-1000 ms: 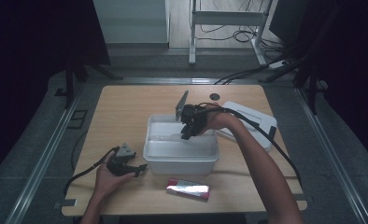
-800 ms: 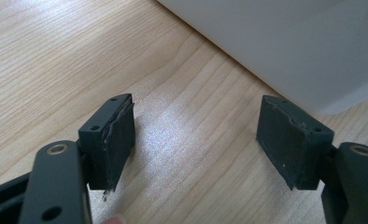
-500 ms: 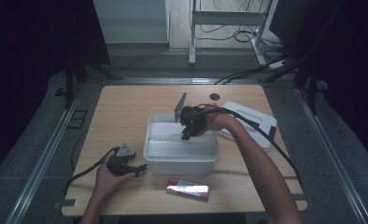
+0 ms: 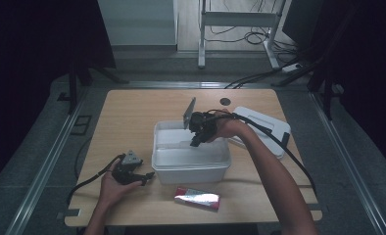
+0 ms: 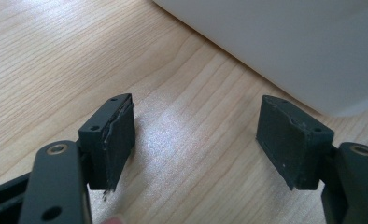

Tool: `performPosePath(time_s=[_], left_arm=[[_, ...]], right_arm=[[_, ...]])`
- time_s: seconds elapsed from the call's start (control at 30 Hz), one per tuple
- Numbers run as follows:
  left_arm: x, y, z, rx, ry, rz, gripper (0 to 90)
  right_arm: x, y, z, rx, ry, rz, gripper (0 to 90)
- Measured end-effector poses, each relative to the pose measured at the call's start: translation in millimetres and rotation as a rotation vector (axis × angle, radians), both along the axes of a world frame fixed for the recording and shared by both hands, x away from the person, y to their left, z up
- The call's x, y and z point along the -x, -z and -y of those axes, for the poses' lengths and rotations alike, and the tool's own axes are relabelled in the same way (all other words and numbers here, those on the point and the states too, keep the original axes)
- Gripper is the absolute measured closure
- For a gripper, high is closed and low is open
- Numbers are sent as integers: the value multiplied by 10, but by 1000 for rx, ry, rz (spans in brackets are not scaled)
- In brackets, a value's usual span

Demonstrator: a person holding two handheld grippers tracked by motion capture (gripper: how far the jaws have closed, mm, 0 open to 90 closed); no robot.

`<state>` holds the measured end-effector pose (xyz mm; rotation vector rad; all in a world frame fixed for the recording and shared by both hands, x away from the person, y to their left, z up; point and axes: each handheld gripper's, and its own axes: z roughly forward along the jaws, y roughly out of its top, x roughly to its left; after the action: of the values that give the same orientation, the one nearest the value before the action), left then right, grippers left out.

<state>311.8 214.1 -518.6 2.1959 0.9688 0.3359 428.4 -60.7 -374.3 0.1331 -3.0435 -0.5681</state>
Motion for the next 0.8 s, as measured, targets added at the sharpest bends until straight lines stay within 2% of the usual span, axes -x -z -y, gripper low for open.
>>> performPosePath(time_s=[0.53, 0.8], left_arm=[[0, 0, 0, 1, 0, 0, 281], [0, -1, 0, -1, 0, 0, 281]], right_arm=[[59, -44, -11, -7, 22, 20, 888], [90, -164, 18, -53, 25, 35, 889]])
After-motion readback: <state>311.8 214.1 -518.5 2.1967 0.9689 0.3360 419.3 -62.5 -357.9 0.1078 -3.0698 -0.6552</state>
